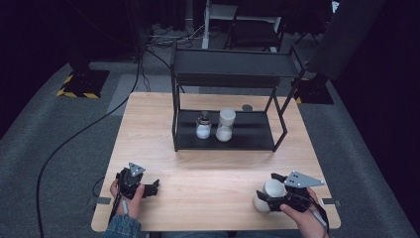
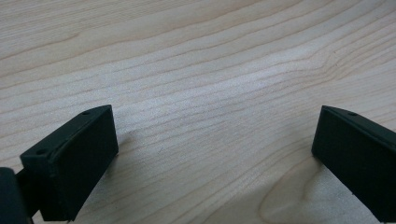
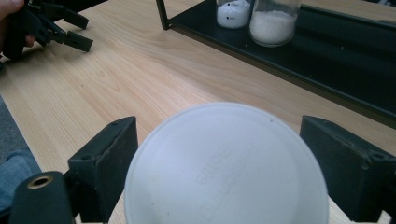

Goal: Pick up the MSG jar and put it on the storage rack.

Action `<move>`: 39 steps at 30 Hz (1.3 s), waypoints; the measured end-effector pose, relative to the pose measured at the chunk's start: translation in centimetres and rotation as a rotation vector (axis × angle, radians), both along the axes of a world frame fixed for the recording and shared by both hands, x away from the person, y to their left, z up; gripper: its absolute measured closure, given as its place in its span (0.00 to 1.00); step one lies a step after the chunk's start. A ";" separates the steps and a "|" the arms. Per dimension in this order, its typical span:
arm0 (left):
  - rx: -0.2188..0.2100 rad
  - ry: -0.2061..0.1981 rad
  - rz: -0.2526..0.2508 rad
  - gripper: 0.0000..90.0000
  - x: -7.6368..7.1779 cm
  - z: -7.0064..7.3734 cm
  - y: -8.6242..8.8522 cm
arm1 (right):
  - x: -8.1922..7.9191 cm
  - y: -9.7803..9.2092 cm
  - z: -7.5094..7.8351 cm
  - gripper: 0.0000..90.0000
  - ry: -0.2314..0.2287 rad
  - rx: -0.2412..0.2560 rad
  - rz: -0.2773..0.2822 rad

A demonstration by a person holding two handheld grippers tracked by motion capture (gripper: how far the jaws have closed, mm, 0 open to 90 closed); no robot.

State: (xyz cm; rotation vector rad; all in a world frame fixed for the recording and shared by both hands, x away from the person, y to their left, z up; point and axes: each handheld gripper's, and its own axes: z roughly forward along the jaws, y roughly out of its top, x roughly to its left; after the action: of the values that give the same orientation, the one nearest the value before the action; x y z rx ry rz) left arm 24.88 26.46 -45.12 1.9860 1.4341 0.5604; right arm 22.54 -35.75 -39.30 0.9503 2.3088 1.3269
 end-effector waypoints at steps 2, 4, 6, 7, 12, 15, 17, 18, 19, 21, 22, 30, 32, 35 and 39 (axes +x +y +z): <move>0.000 0.000 0.000 0.00 0.0 0.0 0.0 | 0.0 0.0 -0.2 0.15 0.002 -0.002 0.002; 0.000 0.000 0.000 0.00 0.0 0.0 0.0 | 0.0 0.0 -0.3 0.16 0.006 -0.003 0.000; 0.000 0.000 0.000 0.00 0.0 0.0 0.0 | 0.0 0.0 -0.5 0.16 0.005 -0.006 0.002; 0.000 0.000 0.000 0.00 0.0 0.0 0.0 | 0.0 0.0 -0.5 0.16 0.008 -0.007 0.001; 0.000 0.000 0.000 0.00 0.0 0.0 0.0 | 0.2 0.0 -0.9 0.19 0.019 -0.013 -0.001; 0.000 0.000 0.000 0.00 0.0 0.0 0.0 | 0.3 -0.2 -1.2 0.25 0.026 -0.018 0.004; 0.000 0.000 0.000 0.00 0.0 0.0 0.0 | 0.4 -0.3 -1.4 0.27 0.033 -0.020 0.007; 0.000 0.000 0.000 0.00 0.0 0.0 0.0 | 0.4 -0.3 -1.5 0.28 0.037 -0.017 0.008; 0.000 0.000 0.000 0.00 0.0 0.0 0.0 | 0.4 -0.3 -1.5 0.29 0.037 -0.015 0.009; 0.000 0.000 0.000 0.00 0.0 0.0 0.0 | 0.3 -0.3 -1.5 0.33 0.036 -0.015 0.010; 0.000 0.000 0.000 0.00 0.0 0.0 0.0 | 0.2 -0.2 -1.4 0.35 0.036 -0.017 0.008; 0.000 0.000 0.000 0.00 0.0 0.0 0.0 | -0.3 0.2 -1.4 0.37 0.012 -0.031 0.001; 0.000 0.000 0.000 0.00 0.0 0.0 0.0 | -0.3 0.1 -1.4 0.37 0.008 -0.032 0.002; 0.000 0.000 0.000 0.00 0.0 0.0 0.0 | -0.2 0.2 -1.2 0.38 0.007 -0.040 0.009; 0.000 0.000 0.000 0.00 0.0 0.0 0.0 | 0.0 0.3 -1.0 0.38 0.008 -0.047 0.018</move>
State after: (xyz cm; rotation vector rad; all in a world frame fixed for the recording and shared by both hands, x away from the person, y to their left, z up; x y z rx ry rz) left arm 24.88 26.46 -45.12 1.9857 1.4342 0.5606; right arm 22.57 -35.44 -40.28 0.9238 2.3492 1.2728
